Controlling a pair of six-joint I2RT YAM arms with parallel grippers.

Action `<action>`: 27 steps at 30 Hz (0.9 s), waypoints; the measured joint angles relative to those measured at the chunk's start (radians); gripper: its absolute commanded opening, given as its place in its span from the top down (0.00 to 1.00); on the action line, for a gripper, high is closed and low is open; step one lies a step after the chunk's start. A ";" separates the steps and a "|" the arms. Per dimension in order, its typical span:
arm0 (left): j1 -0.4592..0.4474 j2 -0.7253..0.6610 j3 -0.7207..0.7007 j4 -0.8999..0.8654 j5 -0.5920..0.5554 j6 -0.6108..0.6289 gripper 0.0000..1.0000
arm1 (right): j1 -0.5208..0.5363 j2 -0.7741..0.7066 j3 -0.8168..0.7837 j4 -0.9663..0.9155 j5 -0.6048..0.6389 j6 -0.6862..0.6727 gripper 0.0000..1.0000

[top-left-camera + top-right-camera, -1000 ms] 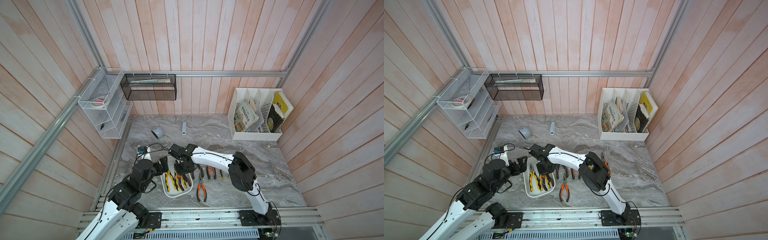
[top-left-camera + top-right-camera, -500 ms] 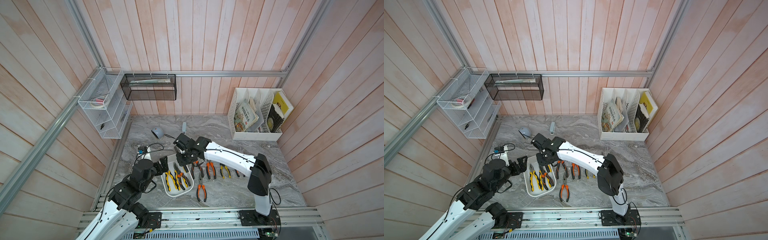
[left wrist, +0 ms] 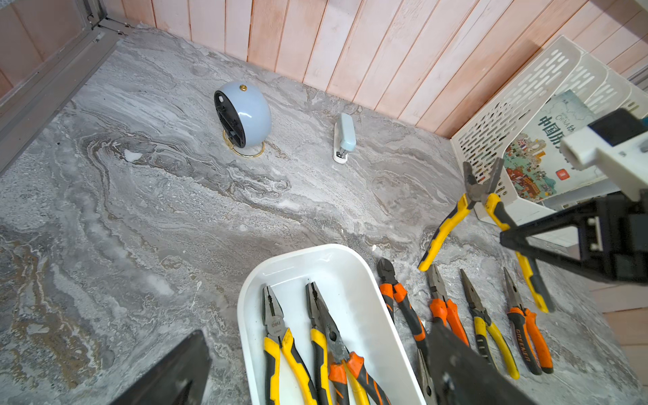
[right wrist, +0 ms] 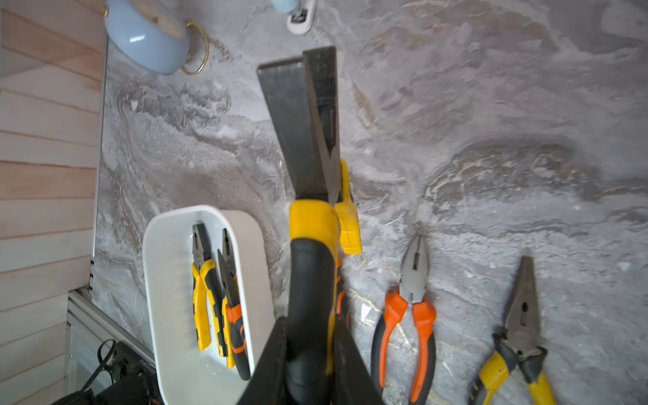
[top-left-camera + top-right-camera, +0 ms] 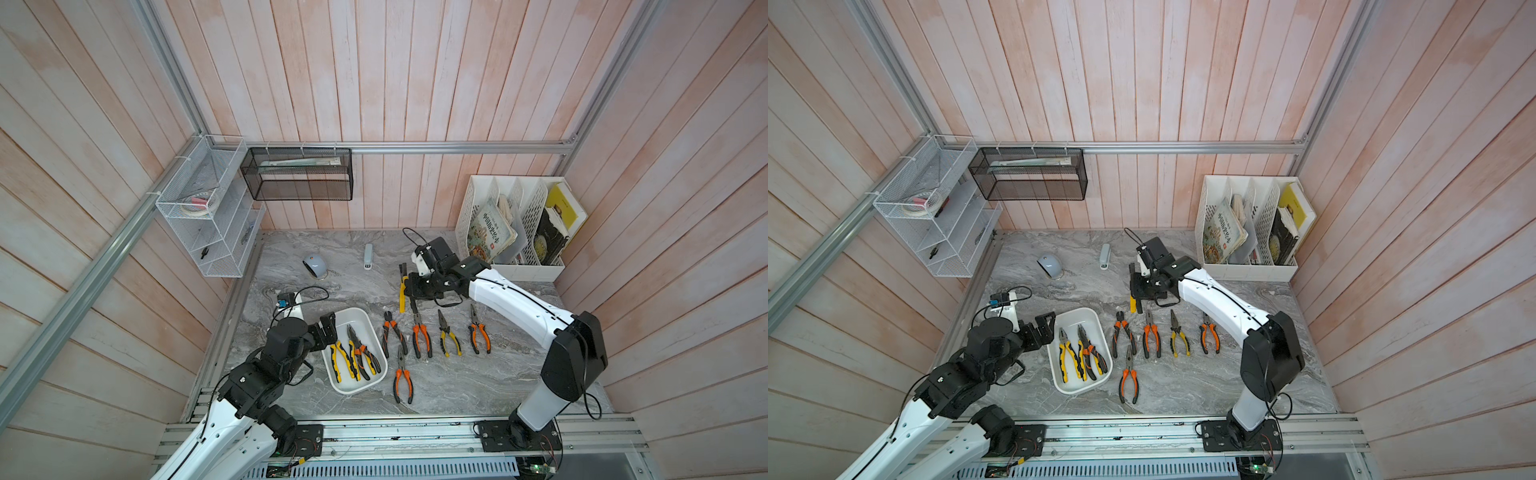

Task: Take the pliers out of the storage box
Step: Place the pliers at the center of the board.

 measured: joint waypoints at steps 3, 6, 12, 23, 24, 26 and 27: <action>0.000 0.004 0.000 0.000 0.000 0.000 0.00 | -0.072 0.011 0.016 0.018 -0.040 -0.022 0.99; 0.000 0.006 0.000 0.000 0.000 0.000 0.00 | -0.108 0.059 0.072 0.034 -0.088 -0.042 1.00; 0.000 0.018 0.000 0.000 0.000 0.000 0.00 | -0.111 0.189 0.145 0.100 -0.187 -0.053 1.00; 0.000 0.028 0.000 0.000 0.000 0.000 0.00 | -0.080 0.361 0.245 0.117 -0.227 -0.059 1.00; 0.000 0.028 0.000 0.000 0.000 0.000 0.00 | -0.075 0.373 0.253 0.124 -0.230 -0.063 1.00; 0.000 0.028 0.000 0.000 0.000 0.000 0.00 | -0.069 0.389 0.255 0.145 -0.244 -0.070 1.00; 0.000 0.028 0.000 0.000 0.000 0.000 0.00 | -0.067 0.396 0.255 0.157 -0.250 -0.073 1.00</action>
